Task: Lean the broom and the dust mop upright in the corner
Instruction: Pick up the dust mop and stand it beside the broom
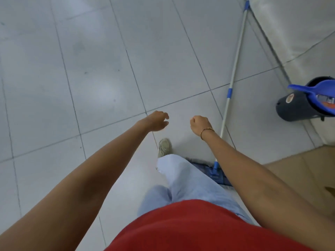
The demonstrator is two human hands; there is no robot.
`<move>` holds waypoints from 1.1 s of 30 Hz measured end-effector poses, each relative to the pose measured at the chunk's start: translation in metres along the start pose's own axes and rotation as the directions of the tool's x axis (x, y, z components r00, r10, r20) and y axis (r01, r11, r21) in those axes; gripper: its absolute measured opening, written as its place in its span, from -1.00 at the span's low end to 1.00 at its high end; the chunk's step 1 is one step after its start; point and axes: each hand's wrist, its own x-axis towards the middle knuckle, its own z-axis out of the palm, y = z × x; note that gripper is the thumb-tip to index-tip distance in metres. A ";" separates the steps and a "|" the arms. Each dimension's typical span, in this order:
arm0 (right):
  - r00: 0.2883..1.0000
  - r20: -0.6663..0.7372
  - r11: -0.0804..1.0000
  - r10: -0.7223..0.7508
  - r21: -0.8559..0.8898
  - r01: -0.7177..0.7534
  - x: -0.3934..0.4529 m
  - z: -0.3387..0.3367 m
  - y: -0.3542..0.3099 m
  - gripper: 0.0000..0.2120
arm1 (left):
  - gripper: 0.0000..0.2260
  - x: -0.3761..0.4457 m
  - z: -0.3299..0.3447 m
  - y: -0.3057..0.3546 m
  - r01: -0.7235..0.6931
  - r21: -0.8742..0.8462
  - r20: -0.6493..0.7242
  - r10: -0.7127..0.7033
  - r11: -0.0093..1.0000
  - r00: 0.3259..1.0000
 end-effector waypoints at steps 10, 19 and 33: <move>0.970 -0.138 0.965 0.201 0.200 -0.171 0.067 -0.094 -0.026 -0.74 | -0.66 0.109 -0.141 0.012 -0.199 0.120 0.065 0.193 0.973 0.979; 0.888 -0.134 0.840 0.440 0.410 -0.354 0.137 -0.171 -0.029 -0.74 | -0.70 0.234 -0.244 0.047 -0.409 0.218 0.175 0.377 0.886 0.909; 0.745 -0.128 0.653 0.655 0.592 -0.472 0.179 -0.252 0.025 -0.74 | -0.66 0.365 -0.304 0.189 -0.658 0.308 0.421 0.521 0.688 0.742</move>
